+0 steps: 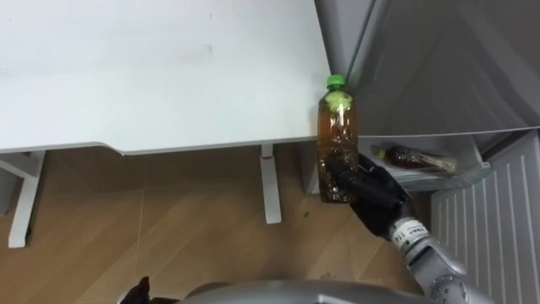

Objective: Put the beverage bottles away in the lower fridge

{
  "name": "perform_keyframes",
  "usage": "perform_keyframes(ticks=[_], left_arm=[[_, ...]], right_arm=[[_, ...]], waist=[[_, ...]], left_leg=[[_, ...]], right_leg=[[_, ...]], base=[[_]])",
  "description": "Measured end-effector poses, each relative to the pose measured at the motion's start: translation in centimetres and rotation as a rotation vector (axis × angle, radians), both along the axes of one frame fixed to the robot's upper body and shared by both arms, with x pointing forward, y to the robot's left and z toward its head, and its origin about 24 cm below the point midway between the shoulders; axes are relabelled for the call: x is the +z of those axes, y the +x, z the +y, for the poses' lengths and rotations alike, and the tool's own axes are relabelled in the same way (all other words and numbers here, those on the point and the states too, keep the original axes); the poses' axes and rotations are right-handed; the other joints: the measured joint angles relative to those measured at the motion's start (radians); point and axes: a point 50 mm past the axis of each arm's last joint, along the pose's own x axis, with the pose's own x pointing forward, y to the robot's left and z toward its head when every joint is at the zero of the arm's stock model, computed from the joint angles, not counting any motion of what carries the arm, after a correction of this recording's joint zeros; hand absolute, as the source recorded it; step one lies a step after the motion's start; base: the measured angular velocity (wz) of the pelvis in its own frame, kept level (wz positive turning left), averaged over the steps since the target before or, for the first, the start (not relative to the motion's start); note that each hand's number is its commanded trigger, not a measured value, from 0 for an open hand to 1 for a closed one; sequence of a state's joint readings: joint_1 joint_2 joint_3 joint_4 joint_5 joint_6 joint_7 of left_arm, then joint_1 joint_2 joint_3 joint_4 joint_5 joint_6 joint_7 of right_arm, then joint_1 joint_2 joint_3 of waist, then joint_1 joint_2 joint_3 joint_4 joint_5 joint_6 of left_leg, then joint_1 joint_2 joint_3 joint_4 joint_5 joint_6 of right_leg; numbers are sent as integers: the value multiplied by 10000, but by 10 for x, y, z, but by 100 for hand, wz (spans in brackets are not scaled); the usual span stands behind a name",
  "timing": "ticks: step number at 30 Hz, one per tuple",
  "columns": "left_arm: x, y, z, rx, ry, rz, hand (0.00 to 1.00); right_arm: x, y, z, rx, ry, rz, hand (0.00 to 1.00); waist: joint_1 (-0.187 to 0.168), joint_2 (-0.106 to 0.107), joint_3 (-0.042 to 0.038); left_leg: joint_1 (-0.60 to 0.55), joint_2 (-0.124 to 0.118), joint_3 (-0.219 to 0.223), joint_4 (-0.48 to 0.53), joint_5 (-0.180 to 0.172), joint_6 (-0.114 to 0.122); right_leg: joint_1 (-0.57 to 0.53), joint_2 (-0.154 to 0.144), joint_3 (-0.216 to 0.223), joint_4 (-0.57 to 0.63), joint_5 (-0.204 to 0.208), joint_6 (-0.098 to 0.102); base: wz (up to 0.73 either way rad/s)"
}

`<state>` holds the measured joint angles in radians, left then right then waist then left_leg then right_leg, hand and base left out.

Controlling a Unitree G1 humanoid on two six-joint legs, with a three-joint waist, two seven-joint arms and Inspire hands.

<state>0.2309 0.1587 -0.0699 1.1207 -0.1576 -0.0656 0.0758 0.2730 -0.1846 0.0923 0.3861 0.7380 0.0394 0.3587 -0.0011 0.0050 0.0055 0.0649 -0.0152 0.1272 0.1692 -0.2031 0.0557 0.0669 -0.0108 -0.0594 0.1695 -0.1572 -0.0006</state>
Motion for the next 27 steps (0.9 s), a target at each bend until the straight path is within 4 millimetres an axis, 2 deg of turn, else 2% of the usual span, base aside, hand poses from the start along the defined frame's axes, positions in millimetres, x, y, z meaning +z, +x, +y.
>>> perform_keyframes(ticks=[2, 5, 8, 10, 13, 15, 17, 19, 27], left_arm=[[0, -1, 0, 79, 32, -25, 0], [0, -3, 0, 82, 103, 22, 0], [0, 0, -1, -74, 139, -95, 0], [0, -2, -1, -4, 193, -59, 0], [-1, -1, -2, -2, 202, -66, 0], [-1, 0, -3, -4, 191, -16, 0], [-2, -1, -3, 28, 188, 51, 0], [-2, -1, -3, 63, 182, 60, 0], [-3, 4, -4, -1, 242, 89, 0]], right_arm=[[2, 3, -2, 161, -671, -166, 100], [13, 11, -3, 604, -2617, -688, 100], [28, 20, -6, 966, -5075, -1410, 100], [40, 27, -6, 1186, -7156, -2033, 100], [53, 32, -6, 1165, -9308, -2843, 100], [59, 34, -5, 1054, -10158, -3285, 100], [61, 35, -4, 960, -10876, -3590, 100], [64, 35, -1, 831, -11913, -4113, 100], [72, 33, 5, -392, -13318, -5564, 100]], waist=[[-144, 3, 0], [-316, 26, 15], [-440, 37, 3], [-452, 81, 2], [-444, 123, -20], [-399, 153, -56], [-388, 164, -56], [-172, 170, -61], [65, 178, -52]], left_leg=[[1, -1, 6, 0, 0, 0], [-12, 3, 14, -44, 0, 0], [-42, 6, 39, -21, 3, -3], [-69, 21, 112, -16, 17, -6], [-119, 18, 130, -19, 23, 2], [-208, 12, 131, -21, 58, 18], [-210, 2, 177, -43, 105, 26], [-225, 24, 337, -88, 113, 24], [-246, 13, 324, -102, 117, 28]], right_leg=[[8, 0, -3, 2, 0, 0], [-13, 6, 44, 8, 0, 0], [-154, 12, 83, 46, 0, 0], [-171, 34, 181, 47, 41, -9], [-240, 29, 181, 61, 47, -1], [-336, 24, 180, 61, 75, 7], [-360, 18, 189, 54, 82, 11], [-485, 35, 294, 88, 92, 1], [-522, 28, 262, 147, 91, 3]], base=[[0], [-6], [-7], [-12], [-1], [2], [0], [-15], [0]])
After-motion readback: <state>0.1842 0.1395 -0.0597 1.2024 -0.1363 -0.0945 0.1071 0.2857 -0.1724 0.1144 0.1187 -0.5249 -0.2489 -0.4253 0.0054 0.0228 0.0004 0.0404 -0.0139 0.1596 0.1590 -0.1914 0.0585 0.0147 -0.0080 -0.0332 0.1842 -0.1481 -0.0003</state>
